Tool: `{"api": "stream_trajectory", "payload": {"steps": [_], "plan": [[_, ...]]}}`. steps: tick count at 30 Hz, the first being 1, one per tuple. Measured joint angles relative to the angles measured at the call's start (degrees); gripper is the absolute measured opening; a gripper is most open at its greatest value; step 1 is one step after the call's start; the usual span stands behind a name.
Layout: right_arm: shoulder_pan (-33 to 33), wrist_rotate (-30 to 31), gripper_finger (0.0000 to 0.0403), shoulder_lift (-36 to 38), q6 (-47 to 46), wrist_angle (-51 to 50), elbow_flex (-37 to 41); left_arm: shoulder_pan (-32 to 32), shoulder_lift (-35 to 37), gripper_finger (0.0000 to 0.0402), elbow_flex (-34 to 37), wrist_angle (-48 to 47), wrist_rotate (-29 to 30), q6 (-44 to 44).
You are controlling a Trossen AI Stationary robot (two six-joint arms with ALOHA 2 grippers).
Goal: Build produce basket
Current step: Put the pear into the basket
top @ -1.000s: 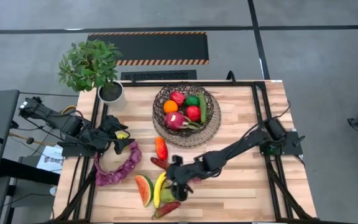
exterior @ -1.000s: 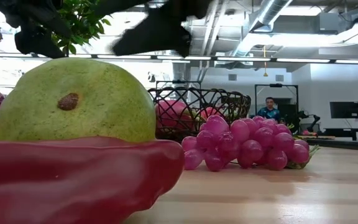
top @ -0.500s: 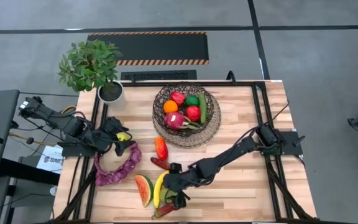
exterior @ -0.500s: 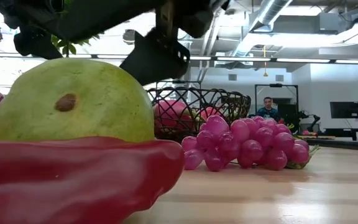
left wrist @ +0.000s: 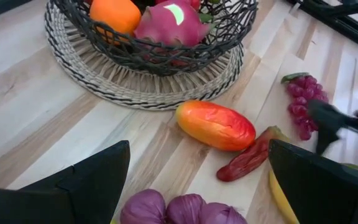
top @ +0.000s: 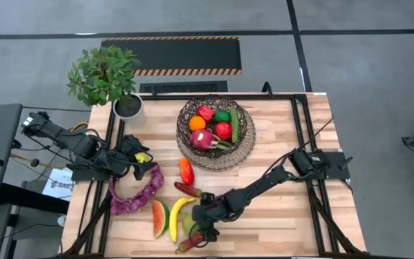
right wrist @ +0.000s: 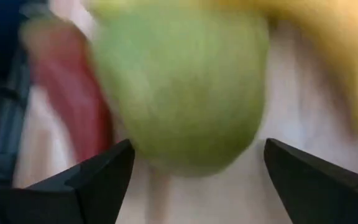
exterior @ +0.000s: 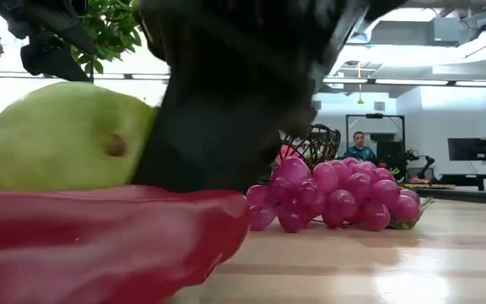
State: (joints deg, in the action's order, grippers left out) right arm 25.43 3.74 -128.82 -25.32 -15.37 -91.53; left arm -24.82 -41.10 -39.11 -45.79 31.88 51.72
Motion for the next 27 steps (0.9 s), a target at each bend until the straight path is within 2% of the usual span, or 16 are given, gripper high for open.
{"api": "stream_trajectory", "payload": {"steps": [6,21,27], "plan": [[-0.32,4.03,0.0354,-0.65,-4.48,-1.36,-0.22,0.0,-0.33,0.0368,0.0,0.25,0.28,0.26],[-0.78,5.58,0.02,-0.38,-2.91,-1.61,-0.09,-0.02,-0.28,0.0368,0.0,0.27,0.44,0.34],[-1.28,5.66,0.014,2.67,-1.05,-3.48,-0.02,-0.02,-0.28,0.0368,0.0,0.25,0.46,0.02]]}}
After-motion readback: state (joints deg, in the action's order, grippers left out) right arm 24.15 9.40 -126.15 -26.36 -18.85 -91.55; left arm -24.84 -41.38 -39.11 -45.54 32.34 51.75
